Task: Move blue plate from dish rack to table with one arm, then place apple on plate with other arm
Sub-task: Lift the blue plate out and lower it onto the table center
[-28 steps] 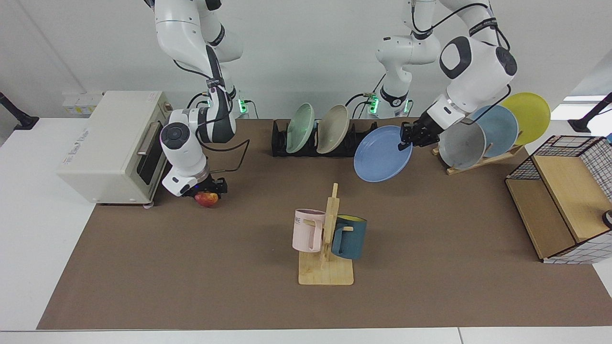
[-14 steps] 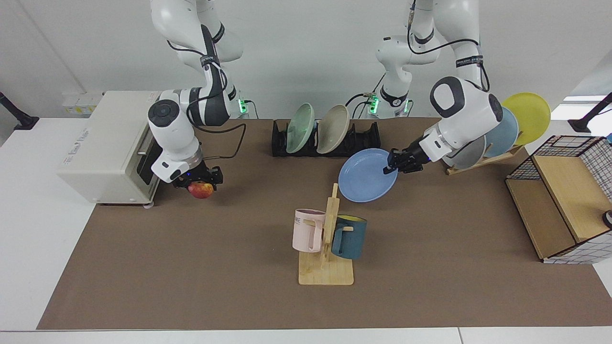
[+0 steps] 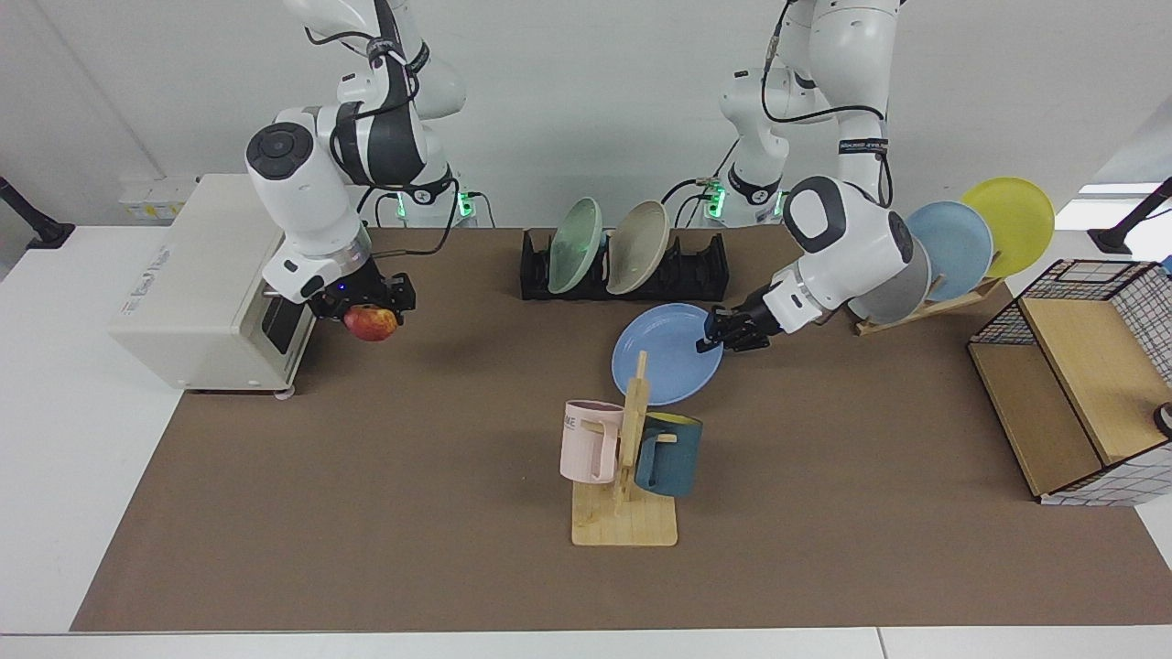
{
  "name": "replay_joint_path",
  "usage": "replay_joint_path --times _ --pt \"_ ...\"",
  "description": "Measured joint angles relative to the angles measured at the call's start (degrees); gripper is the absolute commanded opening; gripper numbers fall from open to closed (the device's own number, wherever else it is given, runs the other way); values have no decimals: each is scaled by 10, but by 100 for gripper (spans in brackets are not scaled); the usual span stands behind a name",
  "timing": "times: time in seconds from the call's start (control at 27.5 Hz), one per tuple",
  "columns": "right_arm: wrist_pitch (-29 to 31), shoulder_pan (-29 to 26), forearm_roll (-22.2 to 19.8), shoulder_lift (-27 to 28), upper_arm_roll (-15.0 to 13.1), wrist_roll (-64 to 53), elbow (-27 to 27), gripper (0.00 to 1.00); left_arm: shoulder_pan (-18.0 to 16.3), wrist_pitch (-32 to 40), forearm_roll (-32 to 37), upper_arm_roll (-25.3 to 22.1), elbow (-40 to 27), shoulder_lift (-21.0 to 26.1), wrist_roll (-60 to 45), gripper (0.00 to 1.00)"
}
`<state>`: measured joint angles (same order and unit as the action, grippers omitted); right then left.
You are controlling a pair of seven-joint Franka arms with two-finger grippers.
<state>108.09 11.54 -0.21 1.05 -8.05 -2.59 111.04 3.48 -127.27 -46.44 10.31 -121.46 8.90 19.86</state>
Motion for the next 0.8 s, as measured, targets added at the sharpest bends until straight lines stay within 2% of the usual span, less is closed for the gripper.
replay_joint_path --times 0.07,0.15,0.22,0.47,0.54,0.8 --pt "-18 0 -3 -4 0 0 -13 0 0 -13 -4 12 0 6 -4 13" --pt "-33 0 -8 -8 0 0 -23 0 0 -26 -7 24 -1 12 -8 25" --pt "-45 0 -13 -12 0 0 -30 0 0 -42 -8 34 -1 17 -11 30" --pt "-52 1 -16 -20 2 0 -34 0 1 -74 -8 52 -3 23 -27 59" --pt "-52 1 -16 -20 2 0 -34 0 1 -77 -8 53 -3 23 -31 64" --pt "-52 2 -16 -20 7 0 -34 0 1 -88 -7 54 -2 22 -45 67"
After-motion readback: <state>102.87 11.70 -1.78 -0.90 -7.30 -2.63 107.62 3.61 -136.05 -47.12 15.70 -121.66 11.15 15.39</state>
